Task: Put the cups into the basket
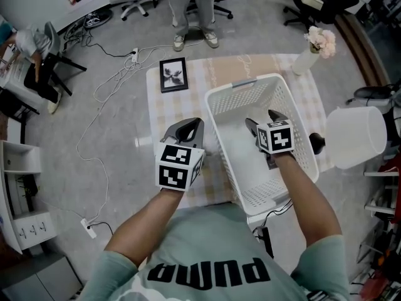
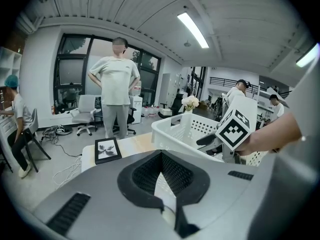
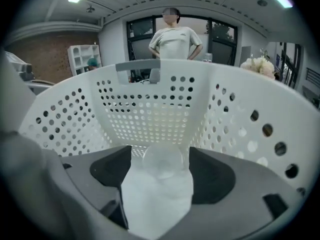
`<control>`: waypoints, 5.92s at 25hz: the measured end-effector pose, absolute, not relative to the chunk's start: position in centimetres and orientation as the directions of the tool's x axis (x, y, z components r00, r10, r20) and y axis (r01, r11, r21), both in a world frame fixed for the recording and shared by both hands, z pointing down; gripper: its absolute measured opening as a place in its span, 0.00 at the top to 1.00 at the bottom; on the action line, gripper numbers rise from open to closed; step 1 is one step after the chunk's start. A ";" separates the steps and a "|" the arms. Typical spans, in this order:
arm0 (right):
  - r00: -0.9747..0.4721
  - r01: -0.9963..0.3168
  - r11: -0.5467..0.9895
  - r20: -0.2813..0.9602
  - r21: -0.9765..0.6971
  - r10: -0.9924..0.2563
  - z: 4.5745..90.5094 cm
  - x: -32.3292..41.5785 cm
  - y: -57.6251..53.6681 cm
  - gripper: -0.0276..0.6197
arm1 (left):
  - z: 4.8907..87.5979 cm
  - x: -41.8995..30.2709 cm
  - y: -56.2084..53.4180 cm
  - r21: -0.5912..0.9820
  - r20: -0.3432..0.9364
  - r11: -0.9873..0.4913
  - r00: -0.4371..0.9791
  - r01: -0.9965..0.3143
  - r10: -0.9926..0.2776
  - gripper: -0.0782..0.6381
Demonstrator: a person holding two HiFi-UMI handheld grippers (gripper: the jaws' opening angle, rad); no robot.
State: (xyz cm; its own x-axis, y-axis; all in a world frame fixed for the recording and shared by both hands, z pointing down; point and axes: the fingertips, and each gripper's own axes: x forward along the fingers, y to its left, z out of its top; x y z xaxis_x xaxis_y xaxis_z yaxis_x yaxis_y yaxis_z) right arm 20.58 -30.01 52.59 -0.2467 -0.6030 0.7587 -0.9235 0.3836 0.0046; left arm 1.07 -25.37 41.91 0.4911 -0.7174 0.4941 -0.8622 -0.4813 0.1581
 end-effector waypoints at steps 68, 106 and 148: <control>-0.424 -0.850 0.525 0.558 0.026 -0.713 47.0 -1.9 -13.5 0.57 | 43.5 -10.1 -15.7 0.119 0.432 -0.467 0.469 -0.876 -0.770 0.89; -0.314 -0.782 0.613 0.778 0.114 -0.545 56.1 -2.9 -17.9 0.38 | 48.0 -10.9 -20.0 0.087 0.511 -0.458 0.434 -0.885 -0.742 0.89; -0.456 -0.841 0.538 0.461 0.055 -0.761 34.6 -1.2 -12.5 0.38 | 41.5 -8.1 -16.7 0.154 0.393 -0.534 0.547 -0.831 -0.739 0.89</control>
